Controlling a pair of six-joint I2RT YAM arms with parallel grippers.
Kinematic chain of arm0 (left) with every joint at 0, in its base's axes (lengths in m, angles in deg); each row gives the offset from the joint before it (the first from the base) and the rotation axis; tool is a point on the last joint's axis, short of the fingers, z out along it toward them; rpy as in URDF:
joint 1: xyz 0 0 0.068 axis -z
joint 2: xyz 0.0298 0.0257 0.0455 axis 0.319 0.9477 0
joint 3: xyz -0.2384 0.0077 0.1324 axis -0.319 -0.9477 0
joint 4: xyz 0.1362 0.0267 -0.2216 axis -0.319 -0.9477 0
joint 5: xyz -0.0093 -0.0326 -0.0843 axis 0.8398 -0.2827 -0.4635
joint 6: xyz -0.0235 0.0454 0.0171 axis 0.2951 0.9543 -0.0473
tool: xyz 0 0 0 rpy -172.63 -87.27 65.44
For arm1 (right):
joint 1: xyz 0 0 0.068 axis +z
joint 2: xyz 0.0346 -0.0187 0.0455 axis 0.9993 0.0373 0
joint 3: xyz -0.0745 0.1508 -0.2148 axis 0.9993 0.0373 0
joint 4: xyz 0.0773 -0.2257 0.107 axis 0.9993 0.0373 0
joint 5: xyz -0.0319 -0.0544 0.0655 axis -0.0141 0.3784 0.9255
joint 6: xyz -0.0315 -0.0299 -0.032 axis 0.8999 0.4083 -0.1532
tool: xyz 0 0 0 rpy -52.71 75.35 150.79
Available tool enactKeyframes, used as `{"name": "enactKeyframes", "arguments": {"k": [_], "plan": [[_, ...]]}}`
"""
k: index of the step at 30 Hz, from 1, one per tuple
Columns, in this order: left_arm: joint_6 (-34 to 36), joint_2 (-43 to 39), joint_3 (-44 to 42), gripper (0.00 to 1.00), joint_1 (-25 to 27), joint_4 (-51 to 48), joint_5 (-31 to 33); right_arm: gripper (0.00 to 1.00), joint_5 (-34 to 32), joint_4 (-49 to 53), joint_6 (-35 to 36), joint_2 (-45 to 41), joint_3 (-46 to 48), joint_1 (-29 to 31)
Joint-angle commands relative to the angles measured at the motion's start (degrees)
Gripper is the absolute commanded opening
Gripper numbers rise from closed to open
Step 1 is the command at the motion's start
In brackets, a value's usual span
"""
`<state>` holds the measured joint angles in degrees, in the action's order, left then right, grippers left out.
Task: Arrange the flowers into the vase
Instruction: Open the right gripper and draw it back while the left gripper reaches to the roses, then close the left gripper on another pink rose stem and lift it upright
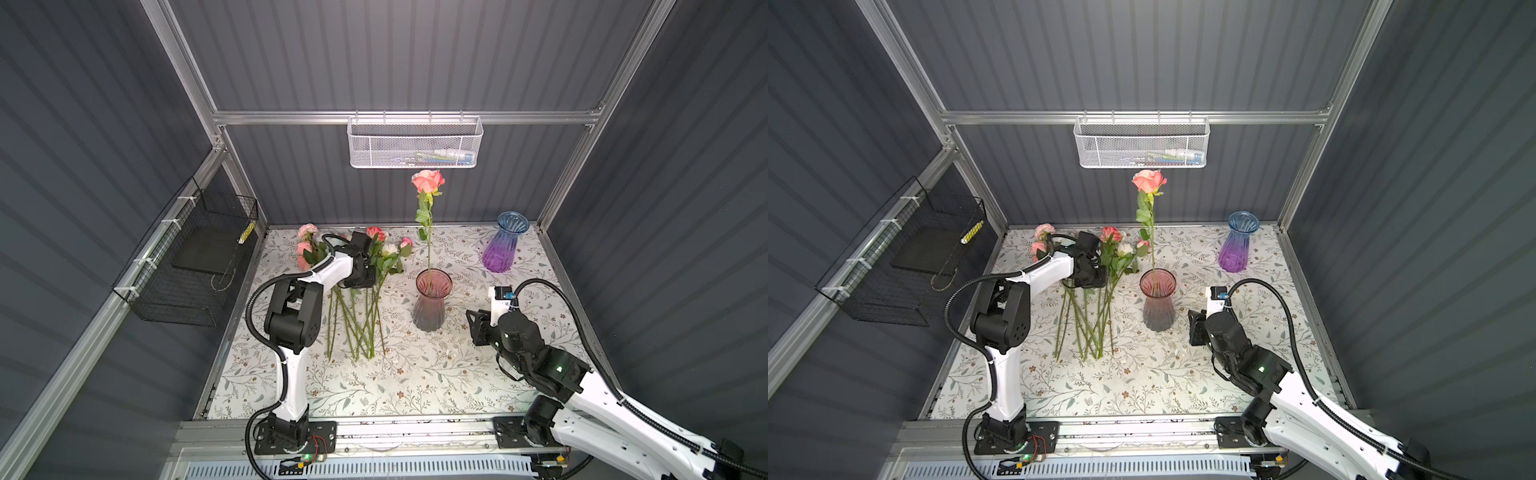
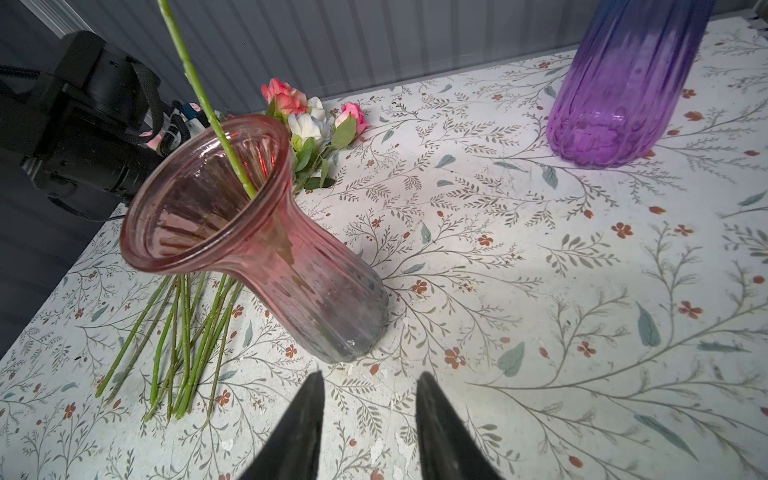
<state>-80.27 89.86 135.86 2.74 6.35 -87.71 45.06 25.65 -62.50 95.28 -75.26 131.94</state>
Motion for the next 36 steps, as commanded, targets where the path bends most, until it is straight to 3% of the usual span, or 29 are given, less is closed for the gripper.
{"name": "enactKeyframes", "arguments": {"k": [1, 10, 20, 23, 29, 36], "plan": [[1.0, 0.28, 1.1, 0.26, 0.24, -2.05, 2.26, 0.39, 0.94, -0.18, -1.1, -0.65, 0.77, -0.45], [1.36, 1.39, 0.99, 0.13, 0.23, -1.06, 0.39, 0.39, 0.86, 0.09, -0.91, -0.74, 0.5, -0.83], [1.65, 2.47, 1.15, 0.18, 0.24, -0.69, -2.29, 0.39, 0.42, 0.94, -0.8, -1.13, 0.01, -1.01], [1.57, 1.97, 1.41, 0.09, 0.21, -1.1, -2.42, 0.39, 0.25, 1.17, -0.79, -1.59, -0.05, -1.08], [0.81, -3.23, 1.54, 0.0, 0.25, -0.75, -2.83, 0.39, 0.42, 2.15, -0.65, -1.97, -1.25, -1.1], [-1.71, -15.45, -3.64, 0.0, 0.19, 4.62, -1.16, 0.39, 0.86, 4.15, -0.59, -2.12, -3.67, -1.07]]}}
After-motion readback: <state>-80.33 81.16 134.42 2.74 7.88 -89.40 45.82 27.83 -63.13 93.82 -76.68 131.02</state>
